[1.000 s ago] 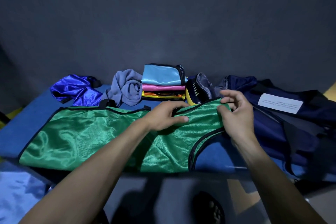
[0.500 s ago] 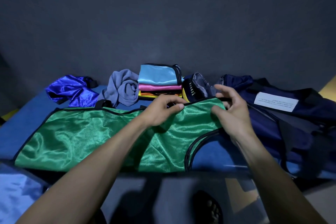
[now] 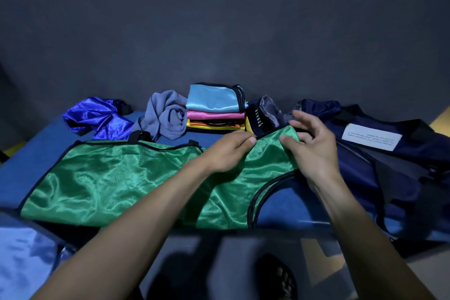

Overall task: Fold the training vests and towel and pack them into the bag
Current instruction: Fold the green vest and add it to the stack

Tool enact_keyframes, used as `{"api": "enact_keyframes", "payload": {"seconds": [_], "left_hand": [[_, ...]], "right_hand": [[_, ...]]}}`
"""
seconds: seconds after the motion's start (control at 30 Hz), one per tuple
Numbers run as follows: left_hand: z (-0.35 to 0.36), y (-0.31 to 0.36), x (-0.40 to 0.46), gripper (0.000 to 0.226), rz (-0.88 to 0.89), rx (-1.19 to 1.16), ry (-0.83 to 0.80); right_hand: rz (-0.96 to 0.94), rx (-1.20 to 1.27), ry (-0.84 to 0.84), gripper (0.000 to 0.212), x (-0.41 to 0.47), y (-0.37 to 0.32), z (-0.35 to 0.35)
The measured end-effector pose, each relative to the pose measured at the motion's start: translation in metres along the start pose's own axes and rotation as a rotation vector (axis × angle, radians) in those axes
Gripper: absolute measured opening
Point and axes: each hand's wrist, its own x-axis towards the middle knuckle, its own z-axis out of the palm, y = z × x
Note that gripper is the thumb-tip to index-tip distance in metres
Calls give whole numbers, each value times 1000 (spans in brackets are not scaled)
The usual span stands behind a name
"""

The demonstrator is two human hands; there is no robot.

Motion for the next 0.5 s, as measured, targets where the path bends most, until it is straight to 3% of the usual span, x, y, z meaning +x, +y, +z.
{"api": "enact_keyframes", "payload": {"seconds": [0.23, 0.37, 0.5], "left_hand": [[2, 9, 7, 35, 19, -202, -15], [6, 12, 14, 30, 42, -273, 35], [7, 13, 16, 28, 46, -282, 38]], "right_hand": [[14, 74, -91, 68, -3, -8, 0], [38, 79, -76, 60, -2, -10, 2], [194, 21, -64, 61, 1, -6, -2]]}}
